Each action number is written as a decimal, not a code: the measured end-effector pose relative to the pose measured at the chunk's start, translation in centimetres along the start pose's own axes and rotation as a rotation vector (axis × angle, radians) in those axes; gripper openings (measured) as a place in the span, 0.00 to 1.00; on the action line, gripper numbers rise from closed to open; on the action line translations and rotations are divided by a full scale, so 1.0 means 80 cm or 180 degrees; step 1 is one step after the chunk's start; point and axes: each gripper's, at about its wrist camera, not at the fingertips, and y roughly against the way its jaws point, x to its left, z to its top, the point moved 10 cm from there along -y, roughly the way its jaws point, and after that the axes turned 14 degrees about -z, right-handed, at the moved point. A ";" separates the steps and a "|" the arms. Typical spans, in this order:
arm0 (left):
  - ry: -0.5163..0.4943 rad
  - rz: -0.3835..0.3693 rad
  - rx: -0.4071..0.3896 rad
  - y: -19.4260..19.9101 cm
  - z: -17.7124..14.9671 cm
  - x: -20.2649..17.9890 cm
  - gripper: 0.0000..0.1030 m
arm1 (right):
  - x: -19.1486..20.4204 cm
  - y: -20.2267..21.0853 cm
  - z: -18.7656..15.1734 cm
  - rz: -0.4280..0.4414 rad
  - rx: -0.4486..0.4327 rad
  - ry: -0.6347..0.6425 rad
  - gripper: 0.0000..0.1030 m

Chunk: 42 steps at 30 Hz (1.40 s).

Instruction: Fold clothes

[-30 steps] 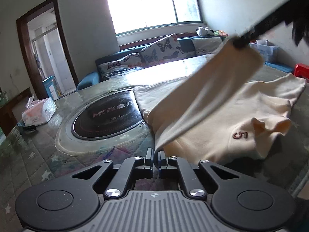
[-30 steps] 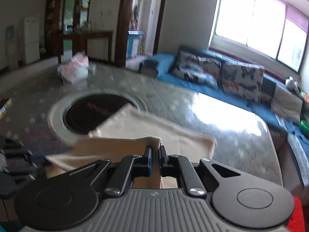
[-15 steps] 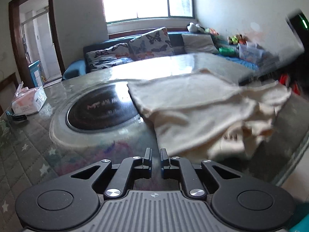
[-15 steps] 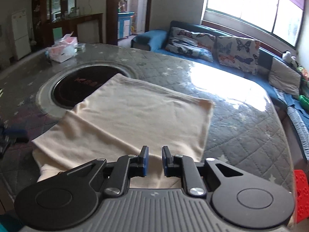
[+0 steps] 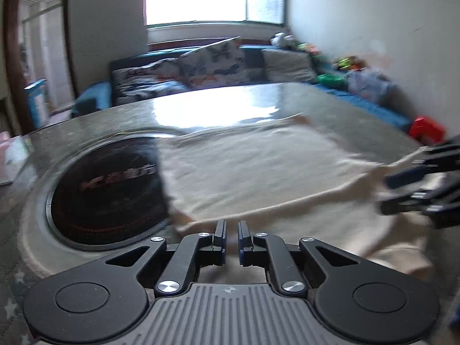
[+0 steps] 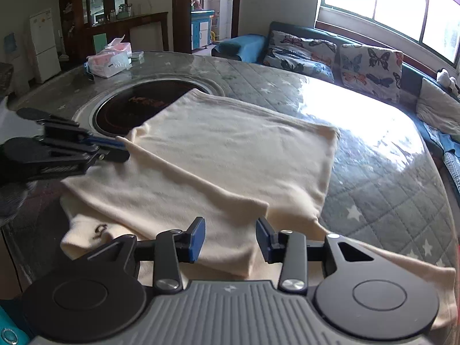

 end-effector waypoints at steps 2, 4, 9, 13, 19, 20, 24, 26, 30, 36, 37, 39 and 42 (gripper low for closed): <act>0.0088 0.0041 -0.0027 0.003 -0.002 0.011 0.06 | -0.001 -0.003 -0.006 0.0000 0.0036 -0.0005 0.38; 0.0110 0.0125 -0.0062 0.009 -0.001 0.016 0.06 | -0.004 -0.005 -0.010 -0.0012 0.0049 0.0004 0.38; 0.0191 0.0165 -0.0105 0.012 0.004 0.018 0.06 | -0.010 -0.007 0.010 0.0013 -0.0122 -0.0071 0.38; 0.0197 0.0211 -0.0088 0.005 0.006 0.020 0.07 | 0.008 -0.023 0.020 0.0148 -0.0142 -0.0002 0.36; 0.0156 0.0239 -0.0064 0.007 0.006 0.022 0.08 | 0.008 -0.030 0.013 0.0138 -0.0081 0.0070 0.35; 0.0147 0.0232 -0.0066 0.008 0.007 0.020 0.08 | 0.006 -0.024 0.013 0.0134 -0.0092 0.0065 0.35; 0.0097 0.0194 -0.0079 0.012 0.010 0.007 0.08 | 0.005 -0.005 -0.003 0.0086 -0.0073 0.0231 0.36; 0.0062 0.0147 -0.0091 0.014 0.013 -0.004 0.08 | 0.007 -0.002 -0.015 0.0004 -0.0047 0.0344 0.36; -0.0102 -0.0004 -0.0142 0.023 0.021 -0.037 0.15 | -0.003 0.014 -0.028 -0.0070 -0.0089 0.0220 0.37; -0.0346 -0.0284 -0.0119 0.012 0.027 -0.098 0.23 | -0.044 0.038 -0.052 -0.0171 -0.0063 -0.0123 0.38; -0.0390 -0.0338 -0.0108 0.009 0.027 -0.110 0.23 | -0.058 0.042 -0.057 -0.0262 -0.0055 -0.0191 0.38; -0.0472 -0.0443 -0.0075 0.002 0.025 -0.131 0.23 | -0.084 0.044 -0.067 -0.0405 -0.0034 -0.0340 0.38; -0.0587 -0.0549 0.0002 -0.012 0.021 -0.159 0.23 | -0.132 0.042 -0.083 -0.0678 0.0019 -0.0605 0.38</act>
